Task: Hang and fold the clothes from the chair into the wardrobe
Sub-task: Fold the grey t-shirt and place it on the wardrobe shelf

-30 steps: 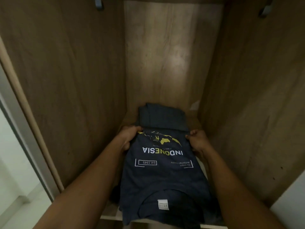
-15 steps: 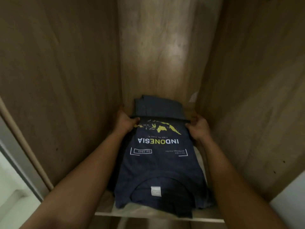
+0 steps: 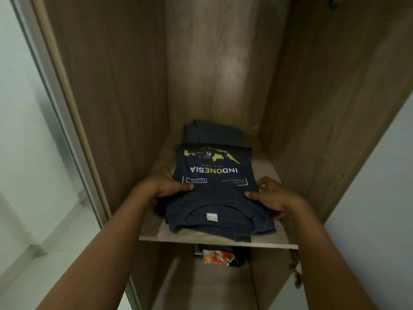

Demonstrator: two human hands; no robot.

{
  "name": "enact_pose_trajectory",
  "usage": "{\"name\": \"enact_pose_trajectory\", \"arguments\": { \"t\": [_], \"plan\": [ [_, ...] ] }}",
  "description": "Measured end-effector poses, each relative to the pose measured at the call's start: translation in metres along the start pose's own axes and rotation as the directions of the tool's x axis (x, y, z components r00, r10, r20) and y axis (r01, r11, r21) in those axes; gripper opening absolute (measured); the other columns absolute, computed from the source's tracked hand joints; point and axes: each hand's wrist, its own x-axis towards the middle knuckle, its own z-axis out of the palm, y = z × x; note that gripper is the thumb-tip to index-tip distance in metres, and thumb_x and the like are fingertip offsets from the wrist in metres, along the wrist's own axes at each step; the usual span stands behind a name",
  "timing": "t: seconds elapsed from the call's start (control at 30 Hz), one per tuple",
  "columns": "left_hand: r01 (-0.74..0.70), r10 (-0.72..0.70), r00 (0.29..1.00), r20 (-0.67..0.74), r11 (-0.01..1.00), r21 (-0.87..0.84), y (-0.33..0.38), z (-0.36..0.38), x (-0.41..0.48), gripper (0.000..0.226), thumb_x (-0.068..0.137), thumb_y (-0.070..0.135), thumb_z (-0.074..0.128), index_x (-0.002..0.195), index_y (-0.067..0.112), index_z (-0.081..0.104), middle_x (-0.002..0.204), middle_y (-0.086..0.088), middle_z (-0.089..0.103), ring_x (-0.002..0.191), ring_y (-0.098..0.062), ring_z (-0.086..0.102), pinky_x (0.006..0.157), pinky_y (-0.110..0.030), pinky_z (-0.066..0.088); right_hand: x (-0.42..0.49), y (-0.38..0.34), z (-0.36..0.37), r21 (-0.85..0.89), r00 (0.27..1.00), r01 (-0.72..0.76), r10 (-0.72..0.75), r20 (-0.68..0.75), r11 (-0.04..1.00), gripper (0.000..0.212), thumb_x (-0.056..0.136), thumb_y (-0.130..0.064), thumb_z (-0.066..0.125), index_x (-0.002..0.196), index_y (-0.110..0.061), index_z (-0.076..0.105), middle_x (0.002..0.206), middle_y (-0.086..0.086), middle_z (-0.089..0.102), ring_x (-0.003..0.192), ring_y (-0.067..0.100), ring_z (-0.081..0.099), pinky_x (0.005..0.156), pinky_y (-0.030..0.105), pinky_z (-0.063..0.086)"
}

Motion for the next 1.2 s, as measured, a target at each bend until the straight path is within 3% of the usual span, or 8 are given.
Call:
{"name": "enact_pose_trajectory", "arguments": {
  "t": [0.13,0.23,0.33,0.4,0.53,0.77,1.03,1.2],
  "plan": [
    [0.018,-0.015,0.997,0.075,0.999,-0.036,-0.009,0.003,-0.043,0.070,0.063,0.060,0.085,0.109,0.018,0.054,0.102,-0.004,0.062,0.079,-0.023,0.069,0.058,-0.032,0.059,-0.031,0.010,0.007,-0.094,0.999,0.052,-0.052,0.001,0.994,0.074,0.085,-0.043,0.075,0.145,-0.033,0.033,0.116,-0.007,0.050,0.097,0.018,0.055,0.063,0.035,0.057],
    [-0.110,0.113,0.993,-0.029,0.991,0.069,-0.017,0.008,-0.058,0.076,0.057,0.067,0.085,0.114,0.023,0.060,0.103,0.003,0.066,0.091,-0.016,0.066,0.078,-0.030,0.057,-0.049,0.013,0.012,-0.164,0.985,0.108,-0.128,-0.115,0.980,0.074,0.086,-0.043,0.073,0.145,-0.027,0.032,0.133,0.000,0.052,0.108,0.024,0.058,0.081,0.038,0.058],
    [-0.156,0.170,0.985,-0.029,0.951,0.265,-0.019,0.017,-0.069,0.043,0.077,0.058,0.075,0.096,0.020,0.067,0.102,-0.005,0.070,0.091,-0.019,0.064,0.084,-0.032,0.053,-0.058,0.018,0.022,-0.219,0.983,0.096,-0.128,-0.135,0.971,0.051,0.088,-0.033,0.072,0.129,-0.022,0.044,0.102,-0.001,0.057,0.090,0.024,0.064,0.075,0.042,0.061],
    [-0.151,0.152,0.986,-0.068,0.988,0.027,-0.020,0.019,-0.071,0.026,0.087,0.036,0.073,0.075,0.017,0.061,0.082,-0.008,0.068,0.074,-0.020,0.063,0.068,-0.033,0.053,-0.057,0.023,0.024,-0.174,0.966,0.131,-0.165,-0.199,0.976,0.048,0.089,-0.021,0.070,0.131,-0.019,0.047,0.098,0.004,0.060,0.087,0.029,0.067,0.076,0.048,0.061],
    [0.023,-0.013,1.000,0.021,0.828,-0.561,-0.016,0.018,-0.089,0.017,0.097,0.024,0.062,0.091,0.008,0.059,0.090,-0.014,0.067,0.077,-0.027,0.068,0.065,-0.038,0.061,-0.061,0.021,0.026,0.193,0.979,0.137,-0.104,-0.175,0.972,0.041,0.090,-0.007,0.069,0.124,-0.016,0.048,0.101,0.013,0.060,0.077,0.026,0.064,0.067,0.046,0.062],
    [-0.011,-0.036,0.994,-0.101,0.903,-0.429,-0.020,0.024,-0.088,0.021,0.093,0.030,0.063,0.087,0.010,0.060,0.082,-0.015,0.069,0.066,-0.026,0.067,0.059,-0.035,0.059,-0.055,0.021,0.035,0.184,0.975,0.128,-0.090,-0.204,0.974,0.040,0.090,-0.016,0.070,0.125,-0.016,0.052,0.105,0.008,0.060,0.091,0.025,0.062,0.069,0.038,0.059],
    [-0.014,0.019,1.000,-0.004,0.570,-0.821,-0.014,0.020,-0.077,0.019,0.094,0.000,0.058,0.094,0.018,0.057,0.099,-0.010,0.062,0.079,-0.019,0.058,0.047,-0.027,0.048,-0.058,0.009,0.028,0.450,0.959,0.258,-0.169,-0.229,0.855,0.035,0.092,0.009,0.058,0.116,-0.015,0.054,0.096,0.004,0.057,0.081,0.016,0.062,0.052,0.029,0.057],
    [-0.049,0.049,0.999,-0.012,0.893,-0.447,-0.024,0.018,-0.075,0.023,0.079,0.018,0.083,0.081,0.015,0.060,0.091,-0.007,0.068,0.082,-0.019,0.063,0.060,-0.029,0.049,-0.062,0.017,0.017,0.183,0.996,0.064,-0.053,-0.065,0.981,0.041,0.094,-0.005,0.062,0.122,-0.026,0.041,0.108,0.007,0.057,0.080,0.020,0.064,0.053,0.027,0.056]
  ]
}}
